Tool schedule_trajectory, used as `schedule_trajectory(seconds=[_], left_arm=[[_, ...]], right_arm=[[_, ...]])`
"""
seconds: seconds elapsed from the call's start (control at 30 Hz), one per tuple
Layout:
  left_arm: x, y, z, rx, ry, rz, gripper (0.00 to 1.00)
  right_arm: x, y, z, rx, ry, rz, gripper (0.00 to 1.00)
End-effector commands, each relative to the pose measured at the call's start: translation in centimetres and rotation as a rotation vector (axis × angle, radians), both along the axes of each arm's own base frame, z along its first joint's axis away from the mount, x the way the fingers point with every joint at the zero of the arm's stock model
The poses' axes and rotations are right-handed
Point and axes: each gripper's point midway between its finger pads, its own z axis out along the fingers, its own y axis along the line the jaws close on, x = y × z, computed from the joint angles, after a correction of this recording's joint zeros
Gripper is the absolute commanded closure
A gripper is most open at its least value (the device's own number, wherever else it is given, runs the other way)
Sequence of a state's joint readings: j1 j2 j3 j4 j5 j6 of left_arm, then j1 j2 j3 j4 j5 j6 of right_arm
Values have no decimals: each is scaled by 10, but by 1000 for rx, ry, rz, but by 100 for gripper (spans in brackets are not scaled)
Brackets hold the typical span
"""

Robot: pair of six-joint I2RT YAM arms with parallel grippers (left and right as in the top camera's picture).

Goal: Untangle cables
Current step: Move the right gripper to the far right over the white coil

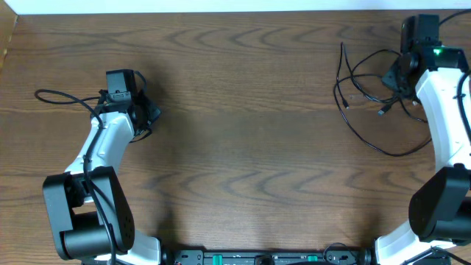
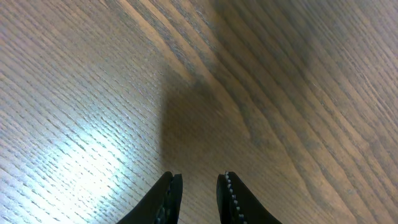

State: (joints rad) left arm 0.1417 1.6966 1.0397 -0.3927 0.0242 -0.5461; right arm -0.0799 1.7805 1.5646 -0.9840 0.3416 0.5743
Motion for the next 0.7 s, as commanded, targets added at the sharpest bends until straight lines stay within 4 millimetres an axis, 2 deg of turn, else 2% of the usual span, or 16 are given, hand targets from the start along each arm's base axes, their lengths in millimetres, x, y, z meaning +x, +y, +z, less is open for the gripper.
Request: schedule_trajectory(seconds=[0.0,0.17,0.4,0.67], left_arm=[[-2,1,-1,6,6,-2,76],[-2,1,-1,6,6,-2,76],[-2,1,-1,6,6,-2,76],[-3,1,-1,6,6,-2,76]], right_arm=[[-4,-13,-2,-22,-23,-45,98],[-6,-27,-19,-24,-38,-81,98],[-21,-49,-50,-21,-20,-140,98],[-34,-63,-77,-20,-16,-181,99]])
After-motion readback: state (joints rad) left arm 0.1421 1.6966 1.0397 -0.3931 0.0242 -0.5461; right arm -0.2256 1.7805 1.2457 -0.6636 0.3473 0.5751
